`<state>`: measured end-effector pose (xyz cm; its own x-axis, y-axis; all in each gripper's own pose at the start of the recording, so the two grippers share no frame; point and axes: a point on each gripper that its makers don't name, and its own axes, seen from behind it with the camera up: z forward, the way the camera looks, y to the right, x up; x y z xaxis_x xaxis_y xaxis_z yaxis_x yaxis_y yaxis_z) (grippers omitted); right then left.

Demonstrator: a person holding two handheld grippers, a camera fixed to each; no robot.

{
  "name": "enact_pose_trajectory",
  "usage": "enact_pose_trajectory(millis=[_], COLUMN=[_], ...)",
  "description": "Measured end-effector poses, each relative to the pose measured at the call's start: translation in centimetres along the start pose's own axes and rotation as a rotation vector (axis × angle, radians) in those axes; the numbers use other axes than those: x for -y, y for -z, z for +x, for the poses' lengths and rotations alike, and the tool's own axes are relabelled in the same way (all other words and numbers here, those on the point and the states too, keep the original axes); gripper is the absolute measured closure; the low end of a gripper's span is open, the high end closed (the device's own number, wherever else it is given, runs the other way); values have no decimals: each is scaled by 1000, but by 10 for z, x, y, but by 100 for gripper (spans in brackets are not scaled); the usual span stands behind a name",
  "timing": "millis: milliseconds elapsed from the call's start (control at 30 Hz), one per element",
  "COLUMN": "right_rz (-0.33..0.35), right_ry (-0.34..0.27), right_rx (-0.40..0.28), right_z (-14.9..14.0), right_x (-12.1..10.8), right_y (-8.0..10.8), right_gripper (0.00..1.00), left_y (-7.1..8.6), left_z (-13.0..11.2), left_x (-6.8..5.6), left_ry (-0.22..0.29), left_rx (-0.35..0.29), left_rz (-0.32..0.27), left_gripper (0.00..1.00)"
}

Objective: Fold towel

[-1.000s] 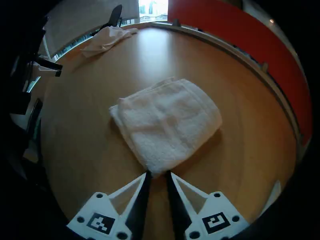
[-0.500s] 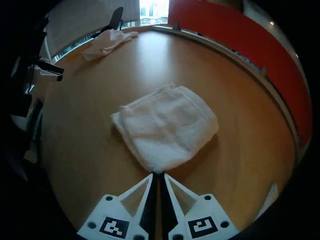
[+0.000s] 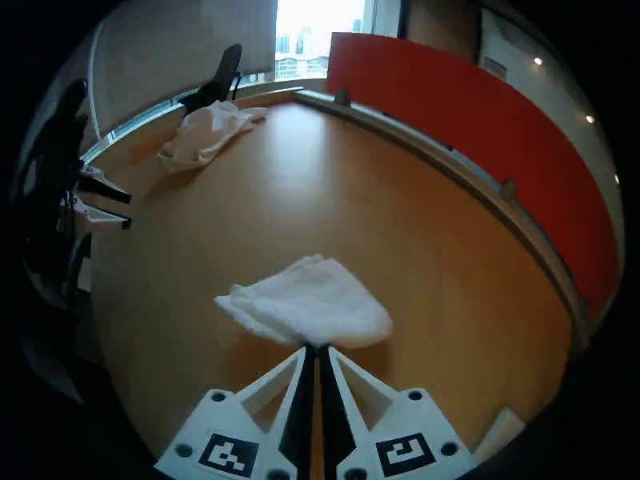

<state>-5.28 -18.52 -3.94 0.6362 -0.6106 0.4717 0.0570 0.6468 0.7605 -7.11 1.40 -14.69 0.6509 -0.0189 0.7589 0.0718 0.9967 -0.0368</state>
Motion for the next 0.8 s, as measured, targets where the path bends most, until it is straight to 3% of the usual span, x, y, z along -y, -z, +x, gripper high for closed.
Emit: enact_pose_trajectory(millis=[400, 800], right_rz=[-31, -52], right_ry=[46, 12], right_rx=[-106, -124], right_z=[73, 71], right_x=[-21, -49], right_y=[33, 58], right_gripper=[96, 96], left_y=[4, 3], left_z=[22, 28], left_x=[-9, -22], left_ry=[-6, -14], left_rx=[-45, -55], left_rz=[-25, -49], left_gripper=[3, 3])
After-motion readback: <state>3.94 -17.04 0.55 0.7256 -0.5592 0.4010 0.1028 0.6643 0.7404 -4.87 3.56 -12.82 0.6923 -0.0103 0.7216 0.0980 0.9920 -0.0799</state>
